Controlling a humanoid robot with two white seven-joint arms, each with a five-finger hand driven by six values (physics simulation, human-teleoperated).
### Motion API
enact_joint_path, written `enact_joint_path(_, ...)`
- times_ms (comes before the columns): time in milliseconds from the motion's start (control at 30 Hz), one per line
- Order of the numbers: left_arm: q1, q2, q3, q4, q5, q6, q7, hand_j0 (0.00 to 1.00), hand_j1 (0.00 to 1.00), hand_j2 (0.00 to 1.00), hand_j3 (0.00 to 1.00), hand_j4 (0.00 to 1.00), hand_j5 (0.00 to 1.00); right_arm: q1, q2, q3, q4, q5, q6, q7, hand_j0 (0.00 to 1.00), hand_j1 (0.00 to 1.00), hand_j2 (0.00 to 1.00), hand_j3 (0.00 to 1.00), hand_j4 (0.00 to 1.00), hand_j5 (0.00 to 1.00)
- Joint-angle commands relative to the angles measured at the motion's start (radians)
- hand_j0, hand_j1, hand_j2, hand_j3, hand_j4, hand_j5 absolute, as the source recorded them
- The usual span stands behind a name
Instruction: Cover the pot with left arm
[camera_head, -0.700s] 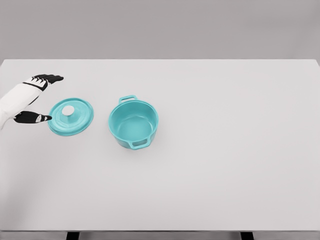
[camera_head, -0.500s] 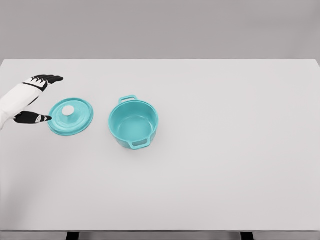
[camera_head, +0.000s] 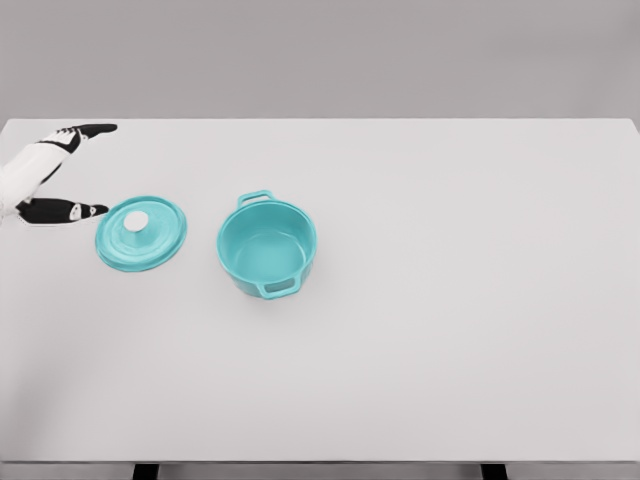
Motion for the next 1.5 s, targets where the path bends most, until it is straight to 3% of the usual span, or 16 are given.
enact_joint_path(0, 0.000, 0.033, -0.103, 0.003, 0.104, 0.001, -0.001, 0.91, 0.91, 0.91, 0.91, 0.91, 0.91, 0.000, 0.000, 0.000, -0.001, 0.000, 0.000, 0.000, 1.00, 1.00, 1.00, 1.00, 1.00, 1.00)
enact_joint_path(33, -0.006, 0.042, -0.143, 0.002, 0.136, 0.001, -0.001, 0.91, 0.91, 0.91, 0.91, 0.91, 0.91, 0.000, 0.000, 0.000, -0.001, 0.000, 0.000, 0.000, 1.00, 1.00, 1.00, 1.00, 1.00, 1.00)
enact_joint_path(200, -0.005, 0.072, -0.213, -0.012, 0.253, 0.001, -0.002, 0.88, 0.88, 0.88, 0.88, 0.88, 0.88, -0.002, 0.000, 0.000, -0.001, 0.000, 0.000, 0.000, 1.00, 1.00, 1.00, 1.00, 1.00, 1.00)
enact_joint_path(267, -0.005, 0.072, -0.229, -0.011, 0.256, 0.001, -0.019, 0.88, 0.88, 0.88, 0.88, 0.88, 0.88, 0.000, 0.000, 0.000, -0.001, 0.000, 0.000, 0.000, 1.00, 1.00, 1.00, 1.00, 1.00, 1.00)
enact_joint_path(367, -0.006, 0.069, -0.226, -0.008, 0.258, 0.019, -0.068, 0.88, 0.88, 0.88, 0.88, 0.88, 0.88, 0.000, 0.000, 0.000, -0.001, 0.000, 0.000, 0.000, 1.00, 1.00, 1.00, 1.00, 1.00, 1.00)
enact_joint_path(567, -0.002, 0.062, -0.226, -0.005, 0.258, 0.185, -0.087, 0.86, 0.86, 0.86, 0.86, 0.86, 0.86, 0.000, 0.000, 0.000, -0.001, 0.000, 0.000, 0.000, 1.00, 1.00, 1.00, 1.00, 1.00, 1.00)
enact_joint_path(767, -0.009, 0.066, -0.192, -0.006, 0.264, 0.187, -0.098, 0.85, 0.85, 0.85, 0.85, 0.85, 0.85, 0.000, 0.000, 0.000, 0.001, 0.000, 0.000, 0.000, 1.00, 1.00, 1.00, 1.00, 1.00, 1.00)
enact_joint_path(833, -0.006, 0.068, -0.190, 0.000, 0.368, 0.187, -0.105, 0.85, 0.85, 0.85, 0.85, 0.85, 0.85, -0.002, 0.000, 0.000, 0.001, 0.000, 0.000, 0.000, 1.00, 1.00, 1.00, 1.00, 1.00, 1.00)
enact_joint_path(1067, -0.008, 0.057, -0.189, 0.002, 0.520, 0.323, -0.173, 0.85, 0.85, 0.85, 0.85, 0.85, 0.85, -0.002, 0.000, 0.000, -0.001, 0.000, 0.000, 0.000, 1.00, 1.00, 1.00, 1.00, 1.00, 1.00)
enact_joint_path(1467, -0.006, -0.007, -0.192, 0.038, 0.512, 0.359, -0.179, 0.85, 0.85, 0.85, 0.85, 0.85, 0.85, 0.000, 0.000, 0.000, 0.001, 0.000, 0.000, 0.000, 1.00, 1.00, 1.00, 1.00, 1.00, 1.00)
